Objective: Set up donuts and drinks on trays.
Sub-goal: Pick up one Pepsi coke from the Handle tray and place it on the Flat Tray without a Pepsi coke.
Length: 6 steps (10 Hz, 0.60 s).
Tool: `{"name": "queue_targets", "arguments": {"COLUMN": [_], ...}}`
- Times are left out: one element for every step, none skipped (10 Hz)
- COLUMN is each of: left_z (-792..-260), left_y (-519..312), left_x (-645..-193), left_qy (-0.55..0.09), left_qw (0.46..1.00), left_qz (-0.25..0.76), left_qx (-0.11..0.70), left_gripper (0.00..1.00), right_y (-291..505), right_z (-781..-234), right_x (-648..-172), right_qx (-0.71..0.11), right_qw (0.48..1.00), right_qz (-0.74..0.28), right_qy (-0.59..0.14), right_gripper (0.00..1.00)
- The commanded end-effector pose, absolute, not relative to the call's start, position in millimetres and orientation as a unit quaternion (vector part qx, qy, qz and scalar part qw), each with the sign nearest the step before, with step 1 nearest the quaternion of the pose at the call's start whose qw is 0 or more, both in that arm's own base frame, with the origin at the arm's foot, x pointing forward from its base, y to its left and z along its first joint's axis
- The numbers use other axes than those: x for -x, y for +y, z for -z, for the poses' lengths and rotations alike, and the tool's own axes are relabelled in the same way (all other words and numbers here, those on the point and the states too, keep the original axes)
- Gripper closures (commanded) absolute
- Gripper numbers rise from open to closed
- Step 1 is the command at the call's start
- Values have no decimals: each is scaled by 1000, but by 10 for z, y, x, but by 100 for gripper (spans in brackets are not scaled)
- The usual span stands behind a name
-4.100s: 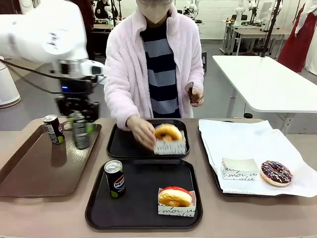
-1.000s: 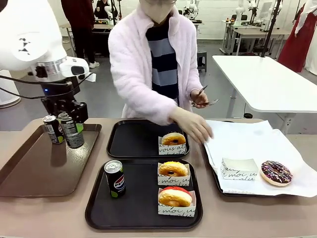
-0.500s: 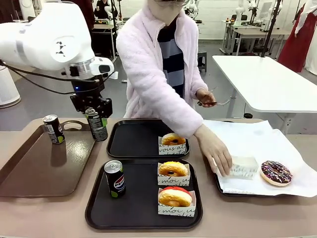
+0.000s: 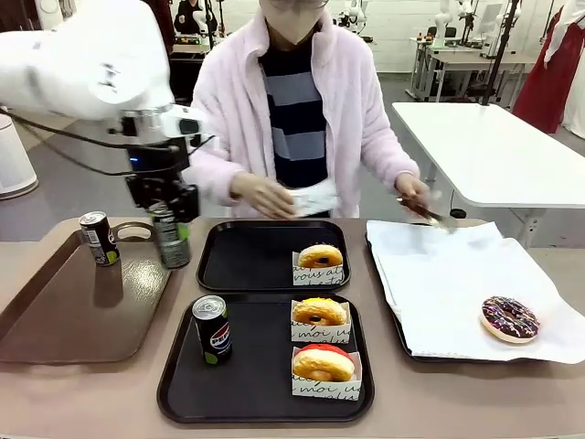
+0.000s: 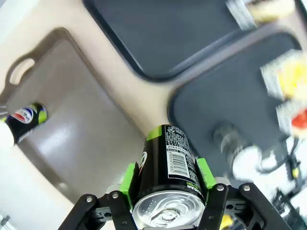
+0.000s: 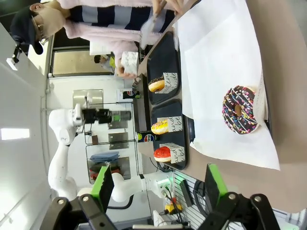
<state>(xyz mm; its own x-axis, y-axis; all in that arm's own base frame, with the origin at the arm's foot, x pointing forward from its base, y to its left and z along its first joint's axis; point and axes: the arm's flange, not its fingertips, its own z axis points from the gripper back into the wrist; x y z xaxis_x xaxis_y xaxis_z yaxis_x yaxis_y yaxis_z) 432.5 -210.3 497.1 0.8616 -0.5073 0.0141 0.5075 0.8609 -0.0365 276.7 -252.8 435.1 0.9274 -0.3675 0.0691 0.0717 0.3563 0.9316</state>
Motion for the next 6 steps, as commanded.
{"name": "queue_targets", "arguments": {"left_z": [-5363,-5332,-5313,-5308,-5294,-5318], "left_y": [-1579,-1588,-1638,-1659,-1643,-1654], "left_x": [-3508,-3366,-3446,-3488,-3432,-3461], "left_qy": [-45,-56,-39,-37,-45,-46], "left_qw": [940,936,937,938,939,939], "left_qz": [338,346,346,346,341,340], "left_qx": [27,14,7,11,13,11], "left_gripper": [41,41,41,41,41,41], "right_y": [-2534,-2534,-2534,-2534,-2534,-2534], "right_z": [-4362,-4362,-4362,-4362,-4362,-4362], "right_x": [-2771,-2771,-2771,-2771,-2771,-2771], "right_qx": [-558,-558,-558,-558,-558,-558], "right_qw": [807,807,807,807,807,807], "right_qz": [132,132,132,132,132,132], "right_qy": [-142,-142,-142,-142,-142,-142], "right_gripper": [0,0,0,0,0,0]}}
